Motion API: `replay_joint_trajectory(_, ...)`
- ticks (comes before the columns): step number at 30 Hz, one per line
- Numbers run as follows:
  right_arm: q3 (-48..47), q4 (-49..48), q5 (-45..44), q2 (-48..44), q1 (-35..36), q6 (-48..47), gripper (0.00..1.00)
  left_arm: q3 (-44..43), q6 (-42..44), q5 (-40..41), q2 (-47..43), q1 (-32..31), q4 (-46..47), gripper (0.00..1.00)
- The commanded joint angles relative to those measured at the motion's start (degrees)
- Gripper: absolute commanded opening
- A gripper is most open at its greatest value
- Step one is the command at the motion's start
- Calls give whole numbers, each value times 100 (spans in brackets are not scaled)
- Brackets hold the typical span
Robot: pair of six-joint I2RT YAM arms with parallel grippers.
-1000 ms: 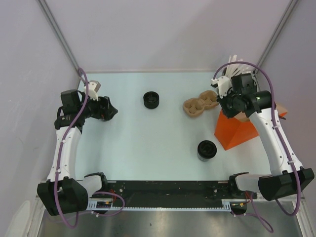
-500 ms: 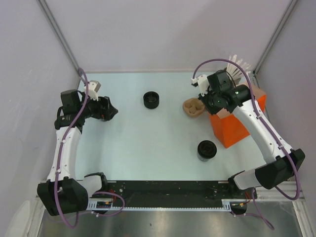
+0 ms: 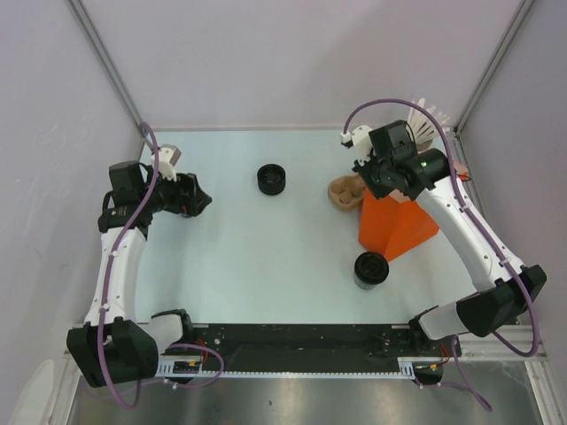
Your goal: Pack the takeout coffee
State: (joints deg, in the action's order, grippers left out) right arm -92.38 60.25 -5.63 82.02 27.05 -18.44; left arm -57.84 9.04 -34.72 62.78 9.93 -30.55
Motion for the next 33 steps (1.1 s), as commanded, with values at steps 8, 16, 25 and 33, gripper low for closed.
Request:
replay_joint_trajectory(8,-254,-549,-290,139,635,191,0,63,-42,-140,-170,53,163,100)
replay_joint_trajectory(16,-395,-1015,-545,306,1135,139,0,71,-43,-132,-231,70,146,100)
replay_joint_trajectory(25,-781,-1050,-395,745,1777,33,0,80,-43,-167,-258,114,180,100)
replay_joint_trajectory(33,-1185,-1103,-290,1088,2392,51,0,98,-42,-167,-267,114,189,100)
